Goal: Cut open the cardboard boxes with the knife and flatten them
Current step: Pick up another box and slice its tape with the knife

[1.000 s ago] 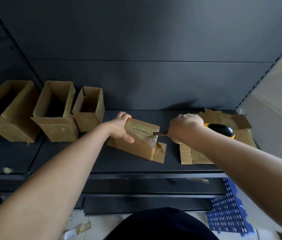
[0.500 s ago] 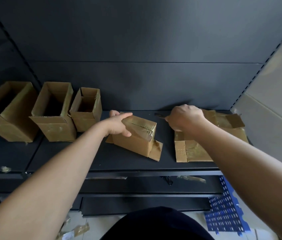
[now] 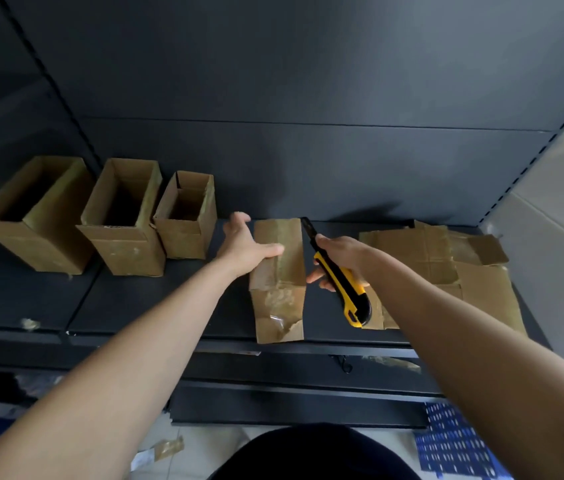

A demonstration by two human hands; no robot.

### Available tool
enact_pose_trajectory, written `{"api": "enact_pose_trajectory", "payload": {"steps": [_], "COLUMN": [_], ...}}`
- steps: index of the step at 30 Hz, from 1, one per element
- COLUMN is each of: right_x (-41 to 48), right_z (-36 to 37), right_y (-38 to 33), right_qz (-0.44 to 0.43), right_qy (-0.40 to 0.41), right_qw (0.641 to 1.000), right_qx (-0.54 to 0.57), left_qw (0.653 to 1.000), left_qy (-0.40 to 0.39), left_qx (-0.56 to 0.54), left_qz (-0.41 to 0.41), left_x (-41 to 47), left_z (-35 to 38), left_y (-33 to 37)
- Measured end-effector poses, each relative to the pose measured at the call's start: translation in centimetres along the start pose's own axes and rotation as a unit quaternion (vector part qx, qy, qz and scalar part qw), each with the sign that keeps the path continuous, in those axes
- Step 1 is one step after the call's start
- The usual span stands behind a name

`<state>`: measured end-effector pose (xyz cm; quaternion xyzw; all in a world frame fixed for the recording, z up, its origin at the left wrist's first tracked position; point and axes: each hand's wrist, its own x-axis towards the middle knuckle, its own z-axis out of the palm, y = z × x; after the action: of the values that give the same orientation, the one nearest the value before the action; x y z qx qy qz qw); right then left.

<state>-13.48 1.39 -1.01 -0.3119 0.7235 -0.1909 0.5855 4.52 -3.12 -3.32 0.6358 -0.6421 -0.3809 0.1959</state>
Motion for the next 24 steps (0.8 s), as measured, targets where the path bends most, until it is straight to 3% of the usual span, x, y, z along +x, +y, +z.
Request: {"api": "enact_pose_trajectory", "payload": {"steps": [5,7,11,14,19,24], "right_x": [0.2,0.3,0.3,-0.3,-1.5,-2.9], "right_z": [0.4,0.2,-0.9,-2.1,-4.2,-3.6], "right_y": [-0.5,-0.7,-1.4,-1.9,-2.2,-4.2], "right_qz": [0.011,0.012,-0.064,-0.104,-0.13,-0.151], "right_qy": [0.039,0.083,0.163,0.129,0.046,0.066], "right_qw": [0.998,0.994,0.976,0.968,0.898,0.829], "right_qx": [-0.043,-0.066,-0.128,-0.189,-0.419,-0.534], "left_qw": [0.959,0.952,0.936,0.927,0.932,0.933], "left_qy": [-0.15,-0.164,-0.199,-0.214,-0.245,-0.256], "left_qx": [0.235,0.253,0.291,0.304,0.266,0.245], "left_qz": [-0.044,-0.048,-0.004,0.04,0.035,0.064], "left_x": [-1.3,-1.2,-0.5,0.3,1.0,0.8], "left_z": [1.0,1.6,1.5,0.4,-1.0,-1.0], "left_y": [1.6,1.9,2.5,2.6,1.8,1.5]}}
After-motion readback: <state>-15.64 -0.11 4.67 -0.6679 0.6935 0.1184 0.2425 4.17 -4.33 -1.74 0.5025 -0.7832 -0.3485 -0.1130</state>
